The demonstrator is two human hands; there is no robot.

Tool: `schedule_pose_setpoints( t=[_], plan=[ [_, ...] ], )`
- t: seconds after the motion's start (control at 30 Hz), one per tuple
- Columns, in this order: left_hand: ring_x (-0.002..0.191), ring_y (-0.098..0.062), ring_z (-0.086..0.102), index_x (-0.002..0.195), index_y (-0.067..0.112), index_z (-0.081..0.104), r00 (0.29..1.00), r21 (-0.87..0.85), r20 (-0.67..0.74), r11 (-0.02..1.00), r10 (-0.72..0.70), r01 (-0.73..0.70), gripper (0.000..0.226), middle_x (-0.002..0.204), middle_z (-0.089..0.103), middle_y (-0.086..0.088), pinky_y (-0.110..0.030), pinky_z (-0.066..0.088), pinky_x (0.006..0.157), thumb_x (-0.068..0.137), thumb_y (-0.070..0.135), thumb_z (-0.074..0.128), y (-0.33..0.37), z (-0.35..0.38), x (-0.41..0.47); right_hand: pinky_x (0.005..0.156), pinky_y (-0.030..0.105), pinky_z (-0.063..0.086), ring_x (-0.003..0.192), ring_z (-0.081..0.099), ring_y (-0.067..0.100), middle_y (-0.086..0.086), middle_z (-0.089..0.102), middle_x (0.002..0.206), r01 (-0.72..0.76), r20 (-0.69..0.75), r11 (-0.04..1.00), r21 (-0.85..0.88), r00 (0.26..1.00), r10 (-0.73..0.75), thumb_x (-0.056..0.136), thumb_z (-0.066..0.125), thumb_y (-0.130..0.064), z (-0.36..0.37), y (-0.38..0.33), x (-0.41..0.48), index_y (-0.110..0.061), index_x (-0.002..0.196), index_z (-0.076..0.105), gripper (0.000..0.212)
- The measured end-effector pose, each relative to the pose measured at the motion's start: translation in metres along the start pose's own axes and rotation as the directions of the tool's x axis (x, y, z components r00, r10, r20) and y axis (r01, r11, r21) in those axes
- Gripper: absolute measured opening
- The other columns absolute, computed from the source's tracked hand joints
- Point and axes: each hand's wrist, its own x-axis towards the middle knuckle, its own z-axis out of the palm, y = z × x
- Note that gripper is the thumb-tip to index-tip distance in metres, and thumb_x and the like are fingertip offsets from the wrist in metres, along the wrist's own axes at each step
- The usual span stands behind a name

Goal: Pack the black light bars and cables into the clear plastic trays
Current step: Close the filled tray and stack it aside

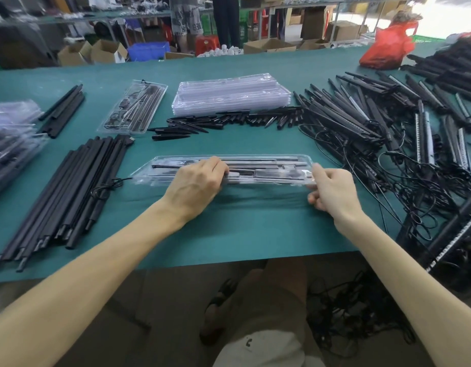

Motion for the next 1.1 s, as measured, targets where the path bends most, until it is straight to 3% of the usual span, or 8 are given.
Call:
schedule_pose_setpoints(
  t=[0.1, 0.2, 0.27, 0.4, 0.5, 0.6, 0.9, 1.1],
  plan=[
    [0.089, -0.033, 0.067, 0.114, 0.005, 0.065, 0.999, 0.013, 0.017, 0.999, -0.035, 0.035, 0.019, 0.108, 0.066, -0.011, -0.045, 0.052, 0.070, 0.098, 0.008, 0.055, -0.005, -0.009, 0.008, 0.084, 0.031, 0.038, 0.093, 0.049, 0.025, 0.008, 0.052, 0.103, 0.291, -0.106, 0.894, -0.342, 0.933, -0.344, 0.107, 0.041, -0.040, 0.005, -0.004, -0.009, -0.001, 0.105, 0.062, 0.045],
    [0.093, -0.031, 0.066, 0.119, 0.007, 0.063, 0.999, 0.015, 0.015, 0.999, -0.046, 0.046, 0.022, 0.111, 0.065, -0.009, -0.042, 0.047, 0.068, 0.100, 0.013, 0.052, -0.004, -0.013, 0.015, 0.096, 0.038, 0.031, 0.114, 0.045, 0.030, 0.012, 0.053, 0.120, 0.525, 0.011, 0.539, -0.658, 0.723, -0.690, 0.102, 0.054, -0.039, 0.012, -0.021, -0.020, -0.005, 0.122, 0.064, 0.041],
    [0.091, -0.029, 0.065, 0.118, 0.008, 0.062, 0.999, 0.047, 0.033, 0.998, -0.029, 0.027, 0.022, 0.110, 0.063, -0.008, -0.041, 0.047, 0.067, 0.101, 0.014, 0.050, 0.001, -0.014, 0.016, 0.101, 0.042, 0.027, 0.118, 0.049, 0.029, 0.008, 0.058, 0.119, 0.605, 0.143, 0.397, -0.690, 0.652, -0.745, 0.093, 0.067, -0.037, 0.023, -0.031, -0.025, -0.011, 0.120, 0.066, 0.037],
    [0.072, -0.031, 0.067, 0.100, 0.004, 0.067, 0.999, 0.067, -0.023, 0.997, 0.032, -0.030, 0.010, 0.090, 0.065, -0.011, -0.041, 0.051, 0.053, 0.090, 0.003, 0.064, 0.013, -0.016, 0.012, 0.102, 0.039, 0.023, 0.107, 0.054, 0.025, -0.001, 0.059, 0.105, 0.608, 0.369, 0.136, -0.783, 0.629, -0.684, 0.078, 0.072, -0.005, 0.059, -0.038, -0.031, -0.018, 0.107, 0.061, 0.034],
    [0.053, -0.027, 0.061, 0.082, 0.005, 0.065, 0.993, 0.108, -0.078, 0.991, 0.087, -0.078, 0.017, 0.073, 0.061, -0.008, -0.034, 0.043, 0.042, 0.076, -0.005, 0.077, 0.018, -0.014, 0.008, 0.084, 0.037, 0.038, 0.083, 0.057, 0.028, 0.003, 0.058, 0.084, 0.631, 0.416, 0.060, -0.773, 0.577, -0.703, 0.063, 0.069, 0.008, 0.077, -0.044, -0.032, -0.015, 0.086, 0.058, 0.034],
    [0.052, -0.025, 0.059, 0.081, 0.006, 0.064, 0.991, 0.119, -0.093, 0.990, 0.093, -0.081, 0.025, 0.073, 0.061, -0.008, -0.033, 0.044, 0.045, 0.070, -0.008, 0.081, 0.014, -0.009, 0.001, 0.064, 0.036, 0.041, 0.072, 0.056, 0.028, 0.006, 0.057, 0.075, 0.666, 0.435, 0.002, -0.746, 0.490, -0.755, 0.064, 0.067, 0.011, 0.086, -0.048, -0.030, -0.013, 0.076, 0.058, 0.028],
    [0.063, -0.030, 0.064, 0.102, 0.000, 0.067, 0.985, 0.042, -0.130, 0.993, 0.112, -0.108, 0.013, 0.086, 0.063, -0.013, -0.043, 0.053, 0.055, 0.090, -0.003, 0.061, 0.005, -0.011, -0.007, 0.060, 0.037, 0.043, 0.069, 0.055, 0.028, 0.006, 0.057, 0.074, 0.739, 0.456, -0.090, -0.667, 0.310, -0.834, 0.077, 0.068, 0.003, 0.076, -0.039, -0.021, -0.011, 0.076, 0.062, 0.014],
    [0.054, -0.027, 0.060, 0.092, 0.003, 0.070, 0.966, 0.055, -0.205, 0.987, 0.160, -0.152, 0.007, 0.076, 0.064, -0.009, -0.036, 0.047, 0.046, 0.086, 0.007, 0.068, 0.002, -0.027, -0.004, 0.062, 0.037, 0.045, 0.069, 0.055, 0.027, 0.005, 0.058, 0.076, 0.759, 0.478, -0.137, -0.637, 0.250, -0.842, 0.082, 0.065, -0.002, 0.071, -0.044, -0.013, -0.012, 0.080, 0.064, 0.010]
  ],
)
